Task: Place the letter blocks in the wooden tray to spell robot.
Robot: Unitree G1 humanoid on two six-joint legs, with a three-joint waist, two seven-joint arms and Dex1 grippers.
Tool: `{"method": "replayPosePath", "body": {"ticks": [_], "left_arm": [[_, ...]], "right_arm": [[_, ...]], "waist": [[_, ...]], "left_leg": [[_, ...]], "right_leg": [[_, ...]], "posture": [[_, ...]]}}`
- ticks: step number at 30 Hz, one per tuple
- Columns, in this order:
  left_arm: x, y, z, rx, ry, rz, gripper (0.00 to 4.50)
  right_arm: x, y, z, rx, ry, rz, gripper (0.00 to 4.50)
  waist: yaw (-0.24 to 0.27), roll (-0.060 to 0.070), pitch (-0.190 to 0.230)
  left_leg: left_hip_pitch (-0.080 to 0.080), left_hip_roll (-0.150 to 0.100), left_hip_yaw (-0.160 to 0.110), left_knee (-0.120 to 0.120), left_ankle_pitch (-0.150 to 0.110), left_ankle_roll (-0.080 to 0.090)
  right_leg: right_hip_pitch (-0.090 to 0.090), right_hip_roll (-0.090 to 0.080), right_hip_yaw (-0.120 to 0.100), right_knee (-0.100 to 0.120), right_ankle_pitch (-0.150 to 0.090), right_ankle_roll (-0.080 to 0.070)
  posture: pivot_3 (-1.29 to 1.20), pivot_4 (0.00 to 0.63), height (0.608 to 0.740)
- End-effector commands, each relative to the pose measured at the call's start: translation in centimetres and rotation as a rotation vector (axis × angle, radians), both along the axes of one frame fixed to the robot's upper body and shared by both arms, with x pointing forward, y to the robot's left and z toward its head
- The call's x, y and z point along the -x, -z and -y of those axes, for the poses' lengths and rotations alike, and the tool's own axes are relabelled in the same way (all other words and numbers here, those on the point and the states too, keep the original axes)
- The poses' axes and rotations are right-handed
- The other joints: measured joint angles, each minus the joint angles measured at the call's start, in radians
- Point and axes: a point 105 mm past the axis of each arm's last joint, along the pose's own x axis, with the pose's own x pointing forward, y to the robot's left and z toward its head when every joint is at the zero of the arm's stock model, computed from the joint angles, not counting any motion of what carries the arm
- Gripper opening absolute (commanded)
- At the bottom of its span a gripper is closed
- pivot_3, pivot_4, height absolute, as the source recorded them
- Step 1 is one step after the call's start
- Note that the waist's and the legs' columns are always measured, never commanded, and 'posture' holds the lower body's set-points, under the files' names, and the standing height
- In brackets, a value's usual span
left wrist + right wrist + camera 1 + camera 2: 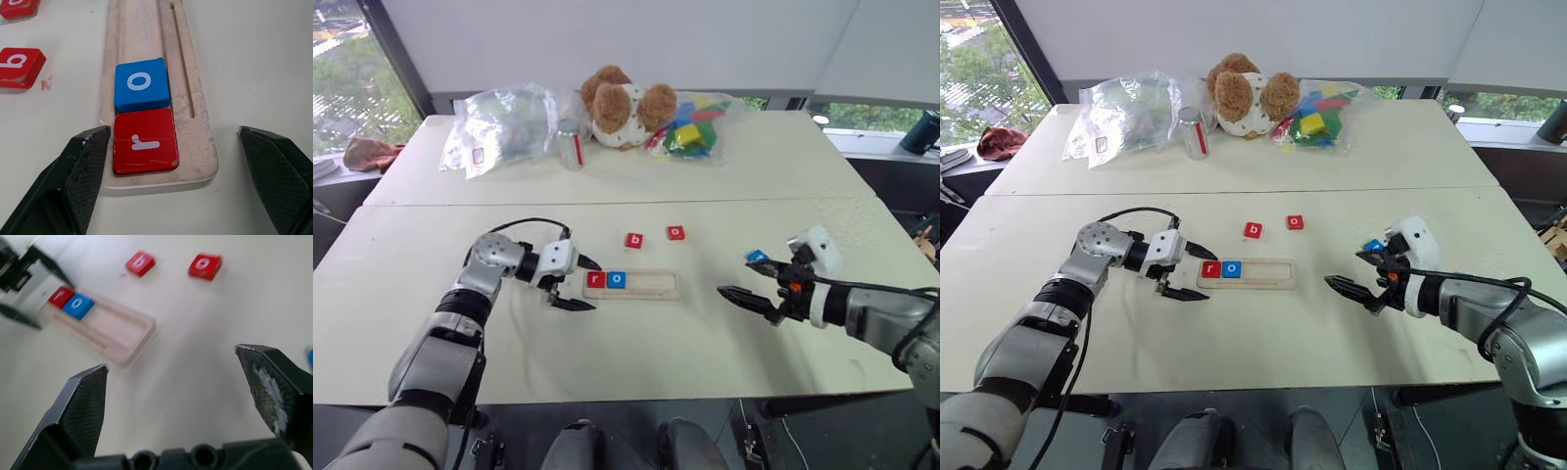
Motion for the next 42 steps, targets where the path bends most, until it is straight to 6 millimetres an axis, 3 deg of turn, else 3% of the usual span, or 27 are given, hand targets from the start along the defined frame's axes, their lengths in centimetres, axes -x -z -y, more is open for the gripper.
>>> {"method": "replayPosePath", "body": {"ticks": [1, 6, 10, 15, 22, 31, 42], "left_arm": [[0.2, -2.3, -2.2, -0.004, -0.025, -0.014, 4.45], [2.4, -5.6, -5.9, -0.029, -0.106, -0.123, 4.45], [1.7, -9.7, -8.9, 0.125, -0.366, -0.104, 4.45], [2.3, -11.8, -10.6, 0.263, -0.535, -0.093, 4.45], [4.3, -12.6, -11.6, 0.324, -0.629, -0.104, 4.45], [5.1, -11.5, -9.7, 0.355, -0.635, -0.1, 4.45], [5.6, -9.3, -11.2, 0.383, -0.684, -0.097, 4.45]], "right_arm": [[-1.9, -1.6, -2.3, -0.04, 0.047, 0.098, 4.5], [-3.7, -1.9, -7.8, -0.139, 0.032, 0.095, 4.5], [-5.7, -0.6, -13.4, -0.209, 0.041, 0.003, 4.5], [-7.2, 1.6, -16.6, -0.178, 0.065, -0.078, 4.5], [-9.7, 2.2, -17.4, -0.105, 0.165, -0.06, 4.5], [-10.7, 2.9, -20.2, -0.058, 0.181, -0.083, 4.5], [-12.1, 3.8, -19.2, -0.016, 0.292, -0.049, 4.5]], "waist": [[-0.007, 0.0, 0.0], [-0.028, 0.0, 0.0], [-0.028, 0.0, 0.0], [-0.02, 0.0, 0.0], [-0.035, -0.001, 0.0], [-0.059, -0.001, 0.0], [-0.069, -0.001, 0.0]], "left_leg": [[0.0, 0.0, 0.0, 0.0, 0.0, -0.001], [-0.003, 0.003, -0.001, -0.002, 0.002, -0.003], [-0.003, 0.002, -0.001, -0.002, 0.003, -0.005], [-0.003, 0.0, -0.003, -0.001, 0.002, -0.004], [-0.004, -0.001, -0.004, -0.003, 0.006, -0.01], [-0.004, -0.001, -0.003, -0.004, 0.007, -0.012], [-0.004, -0.001, -0.004, -0.005, 0.007, -0.013]], "right_leg": [[-0.001, 0.0, 0.0, 0.001, 0.0, 0.0], [-0.007, 0.002, 0.001, 0.009, 0.0, 0.0], [-0.009, 0.002, 0.001, 0.013, 0.0, 0.0], [-0.009, 0.0, 0.001, 0.014, 0.0, 0.0], [-0.01, -0.001, 0.0, 0.014, 0.0, 0.0], [-0.011, -0.001, 0.001, 0.015, 0.0, 0.0], [-0.012, -0.001, 0.001, 0.014, 0.0, 0.0]], "posture": [[0.0, 0.15, 0.74], [0.0, 0.15, 0.74], [0.0, 0.15, 0.74], [0.0, 0.15, 0.74], [0.0, 0.15, 0.74], [0.0, 0.15, 0.74], [0.0, 0.15, 0.74]]}}
